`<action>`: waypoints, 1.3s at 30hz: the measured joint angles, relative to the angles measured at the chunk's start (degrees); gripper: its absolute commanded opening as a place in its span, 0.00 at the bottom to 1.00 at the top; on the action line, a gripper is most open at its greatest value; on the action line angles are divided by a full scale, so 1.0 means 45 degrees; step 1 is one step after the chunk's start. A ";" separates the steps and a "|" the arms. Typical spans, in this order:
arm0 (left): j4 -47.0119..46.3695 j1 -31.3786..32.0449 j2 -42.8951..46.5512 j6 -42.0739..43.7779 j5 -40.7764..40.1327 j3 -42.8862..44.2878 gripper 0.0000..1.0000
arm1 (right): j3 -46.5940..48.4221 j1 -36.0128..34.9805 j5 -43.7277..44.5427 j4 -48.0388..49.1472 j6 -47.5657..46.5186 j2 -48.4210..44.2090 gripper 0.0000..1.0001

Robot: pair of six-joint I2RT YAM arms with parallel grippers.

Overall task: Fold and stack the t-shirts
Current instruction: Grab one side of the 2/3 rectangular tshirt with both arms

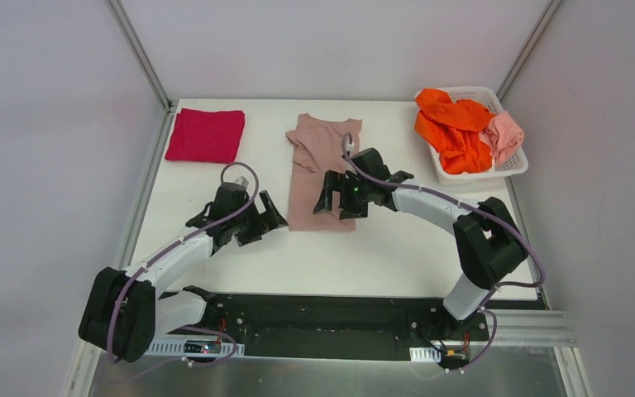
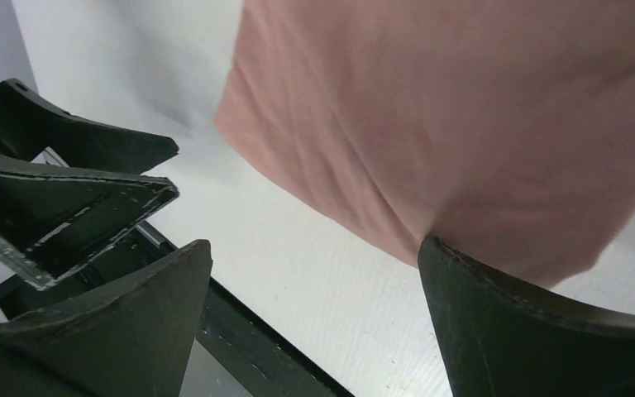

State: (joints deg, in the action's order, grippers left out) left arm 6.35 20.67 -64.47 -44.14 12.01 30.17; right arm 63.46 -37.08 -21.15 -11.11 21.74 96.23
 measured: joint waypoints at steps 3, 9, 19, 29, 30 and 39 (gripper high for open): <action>-0.0437 0.0000 -0.0248 -0.0262 0.0257 -0.0238 0.94 | -0.0646 0.0083 0.0136 0.0097 0.0126 -0.0015 1.00; -0.1928 -0.0010 -0.1831 -0.0719 0.0903 -0.0189 0.86 | -0.1710 0.0350 0.0345 0.0282 0.0374 -0.0112 1.00; -0.3439 0.0063 -0.4187 -0.1010 0.1491 0.0952 0.57 | -0.2477 0.0651 0.0418 0.0631 0.0631 -0.1554 1.00; -0.4721 0.0282 -0.6018 -0.1379 0.2467 0.1428 0.07 | -0.4255 0.1710 0.0869 0.0937 0.1481 -0.3356 0.86; -0.4775 0.0306 -0.6178 -0.1399 0.2531 0.1477 0.00 | -0.4376 0.1787 0.0865 0.1005 0.1545 -0.3196 0.83; -0.4988 0.0330 -0.6441 -0.1384 0.2671 0.1472 0.00 | -0.4692 0.1836 0.1190 0.2273 0.2181 -0.1666 0.46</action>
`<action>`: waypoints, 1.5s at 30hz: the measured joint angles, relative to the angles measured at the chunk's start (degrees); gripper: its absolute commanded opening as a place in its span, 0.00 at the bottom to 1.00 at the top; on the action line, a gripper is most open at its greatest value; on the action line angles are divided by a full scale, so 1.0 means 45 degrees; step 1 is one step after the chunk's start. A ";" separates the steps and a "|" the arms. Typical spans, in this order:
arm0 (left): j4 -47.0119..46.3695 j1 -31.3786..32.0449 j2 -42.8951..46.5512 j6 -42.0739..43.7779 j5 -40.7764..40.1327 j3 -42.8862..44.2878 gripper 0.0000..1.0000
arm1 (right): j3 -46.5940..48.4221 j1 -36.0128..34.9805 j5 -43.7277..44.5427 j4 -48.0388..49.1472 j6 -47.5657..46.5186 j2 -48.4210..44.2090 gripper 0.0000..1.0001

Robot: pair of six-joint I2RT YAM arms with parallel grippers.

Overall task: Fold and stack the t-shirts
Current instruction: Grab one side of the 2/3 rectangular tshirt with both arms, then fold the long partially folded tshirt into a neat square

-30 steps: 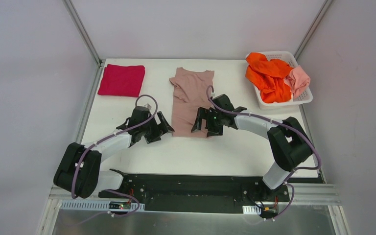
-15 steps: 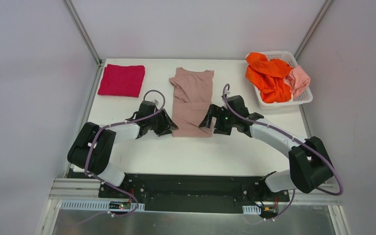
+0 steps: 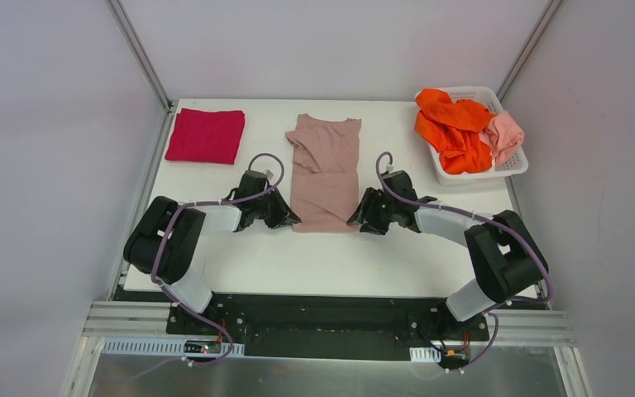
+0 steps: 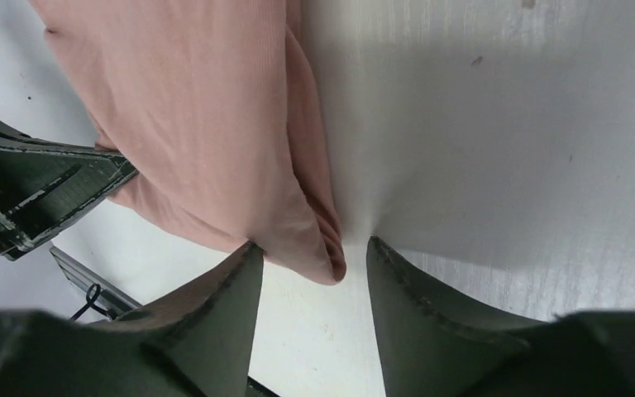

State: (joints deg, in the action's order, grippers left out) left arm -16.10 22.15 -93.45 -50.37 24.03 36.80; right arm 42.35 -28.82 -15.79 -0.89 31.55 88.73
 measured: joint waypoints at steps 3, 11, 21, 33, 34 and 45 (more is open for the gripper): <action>-0.0092 0.0000 0.0000 -0.0005 -0.0005 -0.0049 0.00 | -0.0121 0.0010 0.0044 0.0495 0.0136 0.0233 0.14; -0.0039 0.0311 0.1107 0.0000 -0.0121 -0.1030 0.00 | -0.1054 -0.0083 -0.0942 0.1083 0.0646 -0.0092 0.00; 0.5163 0.2152 0.9928 -0.0228 0.0374 -0.2963 0.00 | -0.2331 -0.1681 -0.4061 -0.2215 0.1685 -0.5377 0.00; 0.8281 0.2181 1.3061 -0.1069 0.1166 -0.1753 0.00 | -0.0253 -0.1991 -0.5309 -0.6081 0.2132 -0.8000 0.00; 0.8349 0.2176 1.2653 -0.1020 0.0986 -0.1360 0.00 | 0.0131 -0.1753 -0.5328 -0.6173 0.2069 -0.7815 0.00; 0.8524 0.1316 0.8913 -0.0117 -0.1569 0.1647 0.00 | 0.1797 0.0636 -0.5722 -0.4945 0.2025 -0.4954 0.00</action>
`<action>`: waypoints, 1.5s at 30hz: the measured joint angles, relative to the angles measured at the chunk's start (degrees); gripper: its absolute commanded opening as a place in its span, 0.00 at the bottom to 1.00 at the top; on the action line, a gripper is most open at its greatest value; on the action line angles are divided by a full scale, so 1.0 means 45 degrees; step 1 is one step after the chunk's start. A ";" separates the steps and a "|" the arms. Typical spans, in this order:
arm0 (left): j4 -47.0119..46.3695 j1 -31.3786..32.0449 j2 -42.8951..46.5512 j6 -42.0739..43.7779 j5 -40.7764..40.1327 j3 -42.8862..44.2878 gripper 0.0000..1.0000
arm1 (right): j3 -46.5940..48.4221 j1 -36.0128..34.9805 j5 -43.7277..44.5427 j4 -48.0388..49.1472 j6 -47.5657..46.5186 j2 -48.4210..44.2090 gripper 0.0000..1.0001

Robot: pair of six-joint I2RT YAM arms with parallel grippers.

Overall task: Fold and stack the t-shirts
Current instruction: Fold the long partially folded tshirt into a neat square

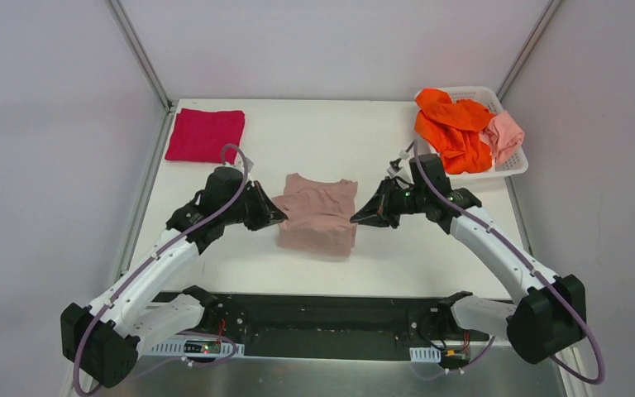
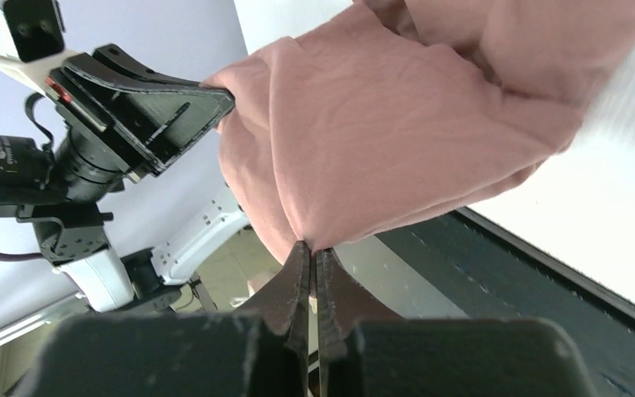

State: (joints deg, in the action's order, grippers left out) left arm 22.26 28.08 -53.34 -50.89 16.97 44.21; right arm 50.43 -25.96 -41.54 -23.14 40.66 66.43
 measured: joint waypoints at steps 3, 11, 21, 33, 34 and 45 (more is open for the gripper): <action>-0.0005 -0.0374 -0.0738 0.0291 -0.0359 0.0661 0.00 | 0.0622 0.0437 -0.0228 0.0427 -0.0005 0.0758 0.00; -0.0175 -0.1098 -0.3410 0.1064 -0.0549 0.2623 0.00 | 0.1370 0.1651 -0.0923 0.1443 0.0063 0.2827 0.00; -0.0612 -0.1685 -0.6887 0.1569 -0.0257 0.4401 0.00 | 0.2540 0.2725 -0.1477 0.1957 0.0073 0.5625 0.00; -0.0792 -0.2375 -1.0331 0.1914 0.0243 0.6086 0.33 | 0.4639 0.3060 -0.1549 0.2433 0.0155 0.9219 0.23; -0.0787 -0.2433 -1.0535 0.1972 0.0243 0.6227 0.44 | 0.4765 0.3079 -0.1443 0.2419 0.0165 0.9384 0.43; -0.0767 -0.2764 -1.0579 0.2419 -0.0243 0.7067 0.99 | 0.7135 0.3254 0.0709 0.0675 -0.1141 0.9811 1.00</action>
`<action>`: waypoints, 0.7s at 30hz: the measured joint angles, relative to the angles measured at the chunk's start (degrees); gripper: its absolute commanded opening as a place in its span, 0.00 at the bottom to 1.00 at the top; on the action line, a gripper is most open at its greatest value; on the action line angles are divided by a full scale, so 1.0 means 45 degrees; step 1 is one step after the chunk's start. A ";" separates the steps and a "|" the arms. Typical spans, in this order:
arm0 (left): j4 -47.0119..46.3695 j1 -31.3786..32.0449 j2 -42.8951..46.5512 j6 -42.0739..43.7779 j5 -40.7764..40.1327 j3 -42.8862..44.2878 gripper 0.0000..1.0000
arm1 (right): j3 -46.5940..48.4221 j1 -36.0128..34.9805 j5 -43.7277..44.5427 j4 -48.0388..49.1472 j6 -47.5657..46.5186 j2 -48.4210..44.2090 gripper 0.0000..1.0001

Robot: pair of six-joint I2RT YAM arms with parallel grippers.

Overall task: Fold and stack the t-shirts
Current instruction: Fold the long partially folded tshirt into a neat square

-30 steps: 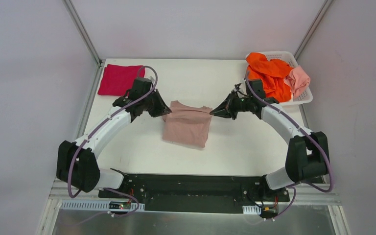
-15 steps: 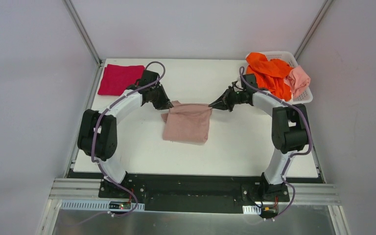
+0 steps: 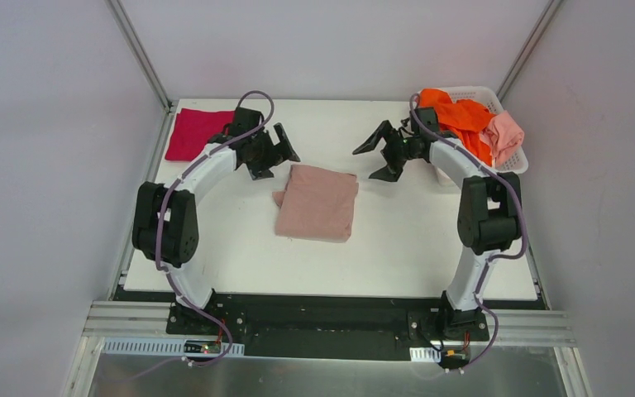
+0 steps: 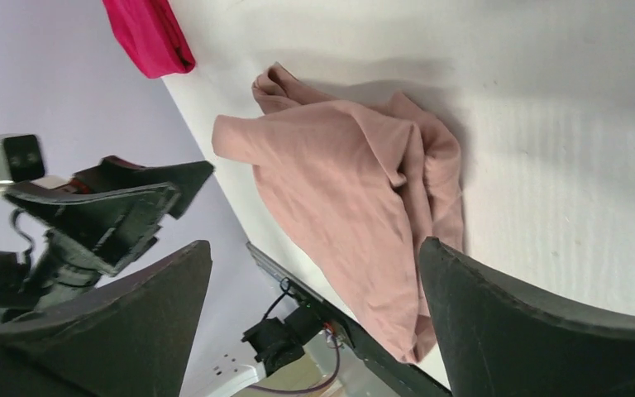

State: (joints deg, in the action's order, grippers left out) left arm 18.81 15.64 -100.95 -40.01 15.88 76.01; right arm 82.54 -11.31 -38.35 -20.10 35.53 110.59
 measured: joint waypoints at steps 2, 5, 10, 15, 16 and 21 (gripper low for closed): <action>0.0005 0.0039 0.0369 0.0029 0.0015 -0.0005 0.99 | -0.0364 -0.0034 0.0384 -0.0189 -0.0204 -0.0631 1.00; -0.0044 0.0214 0.0971 0.0092 0.0175 -0.0005 0.99 | -0.1661 -0.0408 0.0627 -0.0141 -0.0335 -0.2171 1.00; -0.0155 0.0894 0.0782 0.0131 0.1180 0.0364 0.99 | -0.3439 -0.2691 -0.0306 0.1423 -0.0126 -0.3813 0.99; -0.0797 0.1103 -0.0962 0.0063 0.2317 0.1229 0.99 | -0.4561 -0.4459 -0.1321 0.3444 0.0170 -0.3716 1.00; -0.0899 0.1088 -0.1438 0.0029 0.2516 0.1404 0.99 | -0.4721 -0.4473 -0.1375 0.3789 0.0199 -0.3609 1.00; -0.1239 0.0991 -0.3424 -0.0049 0.2783 0.1768 0.99 | -0.5343 -0.4192 -0.1525 0.4818 0.0146 -0.2667 1.00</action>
State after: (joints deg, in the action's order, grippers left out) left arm 13.23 20.10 -116.36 -40.23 28.40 83.96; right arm 58.50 -30.17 -45.21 1.58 36.18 98.59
